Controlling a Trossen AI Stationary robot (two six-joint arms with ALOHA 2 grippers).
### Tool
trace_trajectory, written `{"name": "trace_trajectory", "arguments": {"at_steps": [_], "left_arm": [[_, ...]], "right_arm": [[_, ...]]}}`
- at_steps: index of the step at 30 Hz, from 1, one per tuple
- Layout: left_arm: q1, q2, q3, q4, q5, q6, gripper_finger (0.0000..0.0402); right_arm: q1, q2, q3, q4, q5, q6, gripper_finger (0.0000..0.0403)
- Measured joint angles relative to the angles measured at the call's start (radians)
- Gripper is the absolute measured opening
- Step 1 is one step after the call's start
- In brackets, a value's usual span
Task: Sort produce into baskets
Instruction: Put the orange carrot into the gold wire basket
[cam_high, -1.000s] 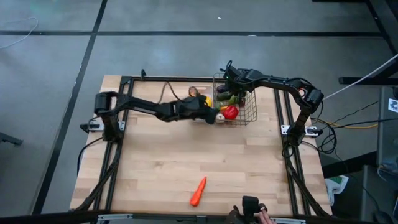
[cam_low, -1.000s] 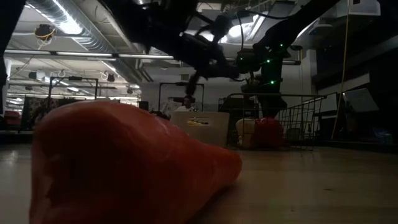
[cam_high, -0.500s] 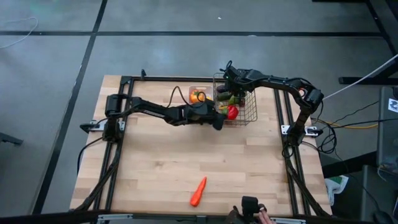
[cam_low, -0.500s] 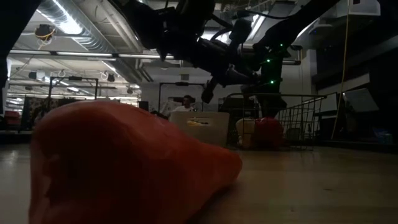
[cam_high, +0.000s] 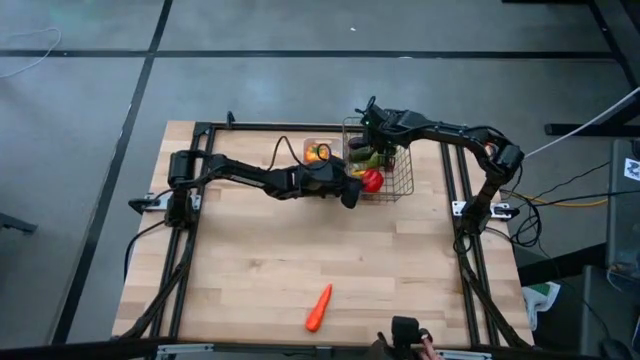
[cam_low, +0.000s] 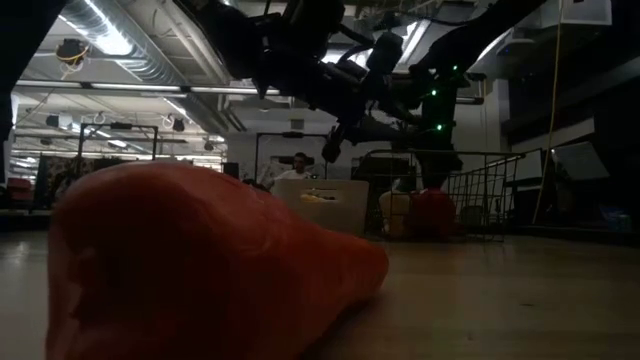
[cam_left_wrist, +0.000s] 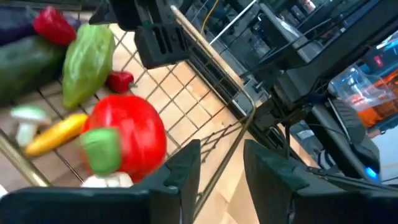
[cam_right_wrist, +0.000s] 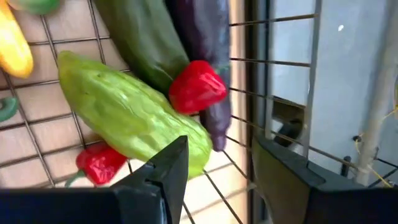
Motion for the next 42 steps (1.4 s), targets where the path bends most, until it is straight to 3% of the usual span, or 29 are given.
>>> {"name": "trace_trajectory", "arguments": {"at_steps": [8,13,21,24,34,42], "left_arm": [[0.024,-0.056,0.000,-0.007,0.000,0.173,0.0120],[0.047,-0.141,0.000,-0.057,-0.001,0.294,0.0112],[0.093,-0.335,0.000,-0.262,-0.002,0.472,0.0097],[0.111,-0.420,0.000,-0.364,-0.002,0.512,0.0090],[0.112,-0.780,-0.062,-0.576,-0.018,0.668,0.0054],[0.076,-1.117,-0.309,-0.615,-0.018,0.639,0.0028]], "right_arm": [[0.000,-0.159,0.000,-0.037,-0.003,0.006,0.0177],[0.038,-0.267,0.001,-0.110,-0.062,0.070,0.0177],[0.216,-0.362,0.001,-0.187,-0.485,0.122,0.0177],[0.309,-0.360,0.001,-0.180,-0.575,0.122,0.0177],[0.612,-0.290,0.001,-0.098,-0.586,0.122,0.0177],[0.765,-0.187,0.001,0.114,-0.585,0.174,0.0177]]}}
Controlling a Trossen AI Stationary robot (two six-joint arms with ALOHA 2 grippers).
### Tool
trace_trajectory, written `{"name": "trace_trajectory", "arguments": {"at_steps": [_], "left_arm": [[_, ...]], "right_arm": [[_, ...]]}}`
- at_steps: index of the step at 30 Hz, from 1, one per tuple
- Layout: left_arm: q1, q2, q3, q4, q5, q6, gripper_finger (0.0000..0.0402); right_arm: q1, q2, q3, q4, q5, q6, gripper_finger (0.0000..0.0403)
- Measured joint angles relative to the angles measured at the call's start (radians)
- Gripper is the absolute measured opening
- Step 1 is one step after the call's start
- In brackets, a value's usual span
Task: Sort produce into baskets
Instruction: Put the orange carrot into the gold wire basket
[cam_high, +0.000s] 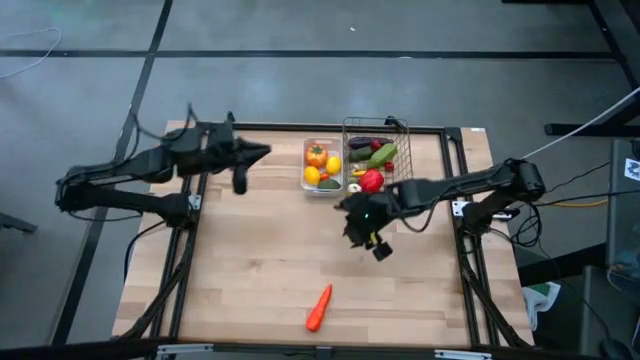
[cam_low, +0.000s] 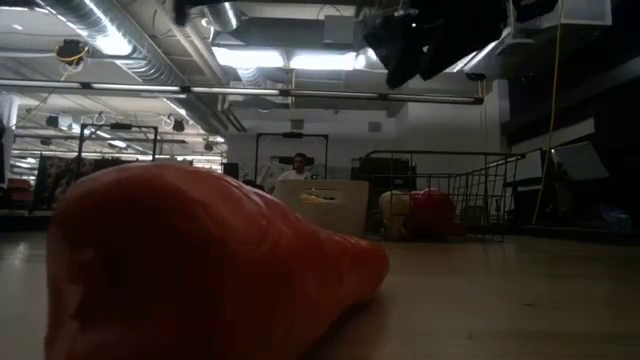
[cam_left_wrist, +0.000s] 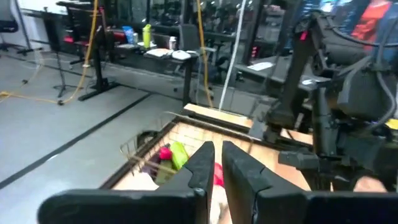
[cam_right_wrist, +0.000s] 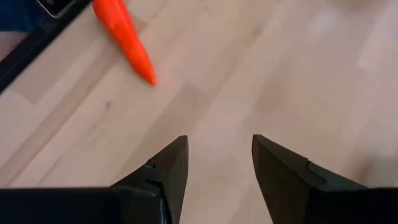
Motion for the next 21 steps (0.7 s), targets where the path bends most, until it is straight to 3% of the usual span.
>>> {"name": "trace_trajectory", "arguments": {"at_steps": [12,21], "left_arm": [[-0.096,-0.517,-0.422,-0.005,0.001,-0.084,0.0012],[-0.157,-0.751,-0.620,0.048,0.034,-0.014,0.0002]], "right_arm": [[0.159,0.191,-0.001,0.257,0.001,-0.001,0.0177],[0.205,0.320,-0.001,0.407,0.000,-0.004,0.0177]]}}
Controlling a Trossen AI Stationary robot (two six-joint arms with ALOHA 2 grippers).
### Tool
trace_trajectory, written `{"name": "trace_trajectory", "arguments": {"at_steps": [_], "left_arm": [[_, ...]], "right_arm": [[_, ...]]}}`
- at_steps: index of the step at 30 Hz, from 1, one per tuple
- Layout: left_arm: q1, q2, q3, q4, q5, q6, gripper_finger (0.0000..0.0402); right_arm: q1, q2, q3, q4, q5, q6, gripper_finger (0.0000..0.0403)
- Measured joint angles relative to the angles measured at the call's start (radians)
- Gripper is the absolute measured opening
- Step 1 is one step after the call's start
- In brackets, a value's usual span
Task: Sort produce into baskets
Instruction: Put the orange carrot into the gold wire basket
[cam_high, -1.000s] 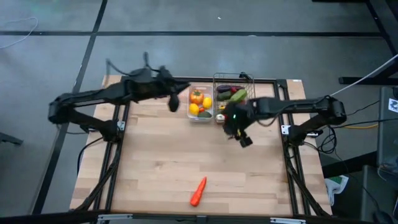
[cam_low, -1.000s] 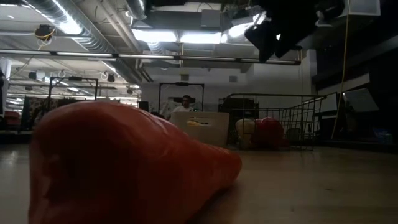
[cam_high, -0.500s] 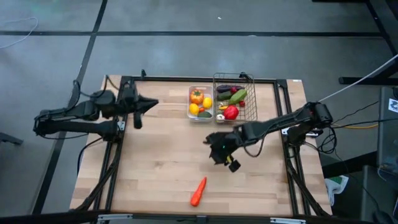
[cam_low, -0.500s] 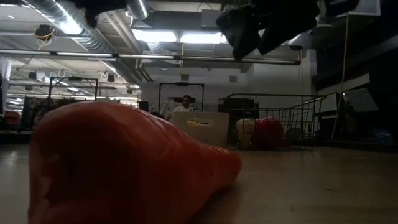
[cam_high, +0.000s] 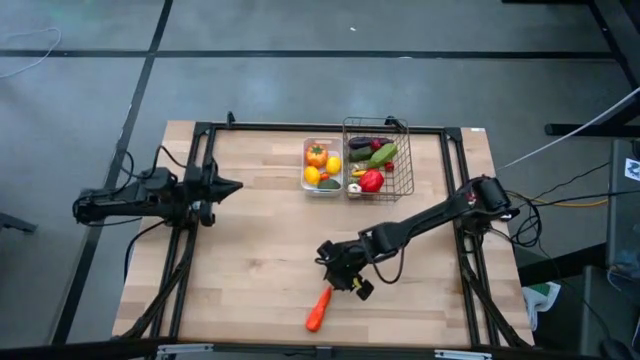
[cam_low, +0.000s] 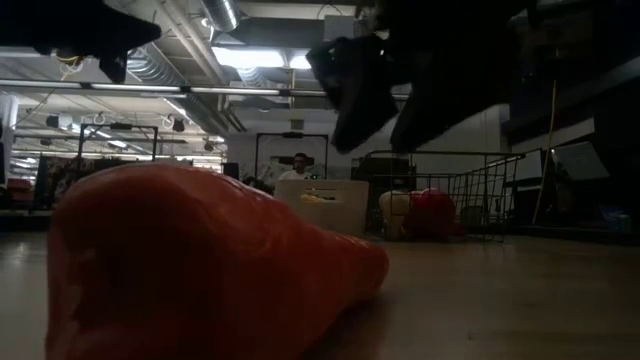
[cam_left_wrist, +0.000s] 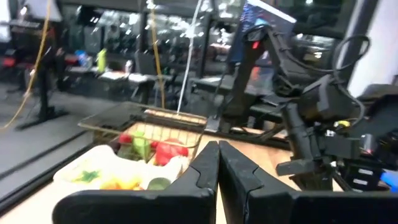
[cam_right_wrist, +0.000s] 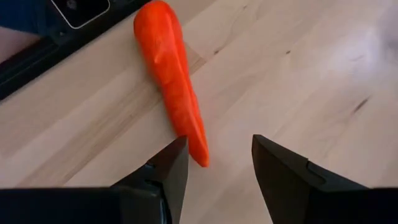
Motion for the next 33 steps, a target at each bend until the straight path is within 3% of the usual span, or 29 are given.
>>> {"name": "trace_trajectory", "arguments": {"at_steps": [5,12,33], "left_arm": [[-0.020,-0.080,-0.106,0.084,0.016,0.058,0.0004],[-0.020,-0.079,-0.199,0.155,0.016,0.084,0.0003],[-0.021,-0.079,-0.268,0.182,0.029,0.114,0.0005]], "right_arm": [[0.008,0.035,0.000,0.019,-0.001,-0.005,0.0177],[0.013,0.082,0.000,0.064,-0.033,-0.005,0.0177],[0.011,0.168,0.000,0.143,-0.103,0.001,0.0177]]}}
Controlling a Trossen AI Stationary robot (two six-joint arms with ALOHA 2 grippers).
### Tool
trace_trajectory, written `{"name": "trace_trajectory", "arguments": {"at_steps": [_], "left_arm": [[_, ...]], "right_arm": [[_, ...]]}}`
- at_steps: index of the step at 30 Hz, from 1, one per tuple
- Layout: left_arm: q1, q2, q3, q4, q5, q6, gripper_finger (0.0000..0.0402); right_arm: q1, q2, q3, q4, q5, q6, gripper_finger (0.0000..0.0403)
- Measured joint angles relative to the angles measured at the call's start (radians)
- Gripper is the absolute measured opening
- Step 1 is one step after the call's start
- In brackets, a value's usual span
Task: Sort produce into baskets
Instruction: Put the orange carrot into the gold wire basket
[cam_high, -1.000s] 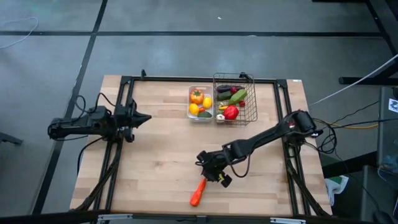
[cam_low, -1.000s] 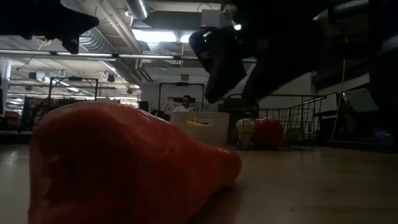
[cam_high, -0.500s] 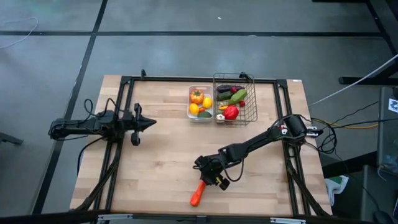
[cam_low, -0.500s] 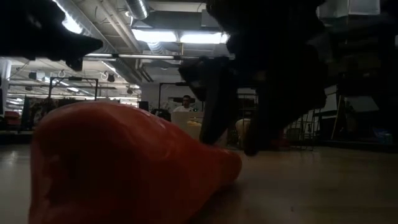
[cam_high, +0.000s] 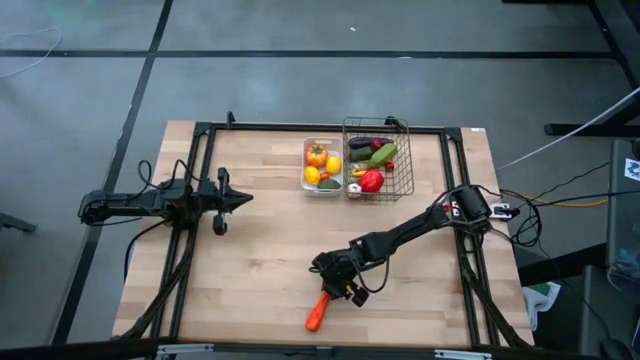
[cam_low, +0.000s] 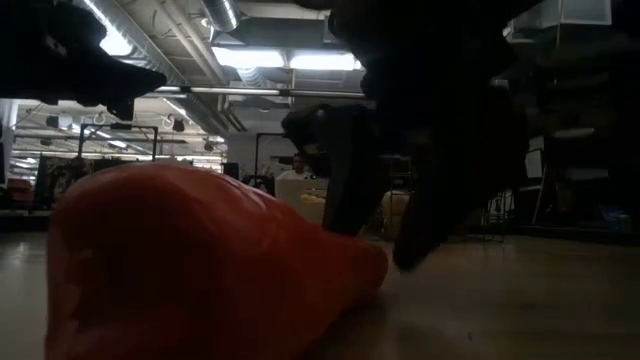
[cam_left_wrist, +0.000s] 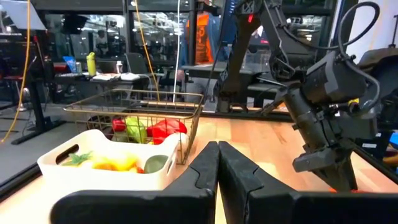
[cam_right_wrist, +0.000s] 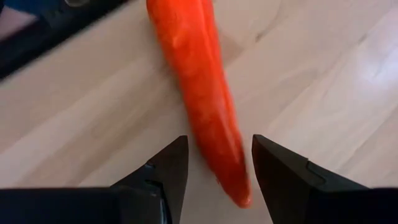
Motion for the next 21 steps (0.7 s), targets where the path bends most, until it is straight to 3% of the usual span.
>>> {"name": "trace_trajectory", "arguments": {"at_steps": [11,21], "left_arm": [[0.000,0.000,0.001,-0.008,0.000,0.000,0.0005],[0.000,0.000,0.001,-0.009,0.000,-0.006,0.0005]], "right_arm": [[-0.016,0.031,0.000,0.008,-0.039,0.034,0.0173],[-0.020,0.038,0.000,0.030,-0.063,0.045,0.0089]]}}
